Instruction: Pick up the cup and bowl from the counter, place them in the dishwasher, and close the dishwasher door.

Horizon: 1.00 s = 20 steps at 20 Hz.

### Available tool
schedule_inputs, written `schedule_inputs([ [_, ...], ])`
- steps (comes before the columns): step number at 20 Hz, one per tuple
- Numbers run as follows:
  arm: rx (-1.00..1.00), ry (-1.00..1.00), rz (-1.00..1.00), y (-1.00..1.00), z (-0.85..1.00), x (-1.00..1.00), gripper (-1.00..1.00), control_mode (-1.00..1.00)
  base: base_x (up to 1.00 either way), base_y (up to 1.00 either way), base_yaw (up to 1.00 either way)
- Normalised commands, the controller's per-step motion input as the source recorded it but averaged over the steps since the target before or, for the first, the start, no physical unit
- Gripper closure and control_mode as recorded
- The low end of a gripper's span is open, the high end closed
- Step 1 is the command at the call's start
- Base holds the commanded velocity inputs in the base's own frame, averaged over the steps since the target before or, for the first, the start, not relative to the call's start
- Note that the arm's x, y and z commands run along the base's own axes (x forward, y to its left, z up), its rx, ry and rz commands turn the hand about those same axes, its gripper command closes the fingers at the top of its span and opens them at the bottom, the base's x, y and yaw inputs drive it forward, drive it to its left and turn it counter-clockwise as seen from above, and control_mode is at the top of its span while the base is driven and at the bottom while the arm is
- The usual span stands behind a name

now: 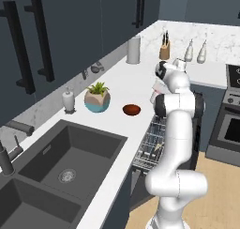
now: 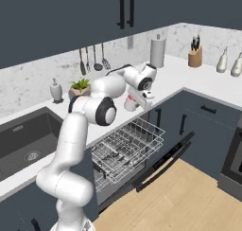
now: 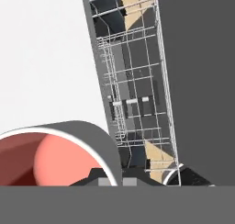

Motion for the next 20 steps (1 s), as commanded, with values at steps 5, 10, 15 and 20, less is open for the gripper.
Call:
schedule_inputs([
  [5, 0.05, -0.15, -0.07, -0.47, -0.42, -1.0, 1.0, -1.0, 0.0, 0.0, 0.0],
  [10, 0.04, -0.04, -0.05, -0.16, -0.78, -0.84, 1.0, -1.0, 0.0, 0.0, 0.0],
  [15, 0.15, 0.0, -0.03, 0.01, -0.9, -0.1, 1.0, -1.0, 0.0, 0.0, 0.0],
  [20, 0.18, 0.0, -0.03, 0.08, -0.7, 0.31, 1.0, -1.0, 0.0, 0.0, 0.0],
])
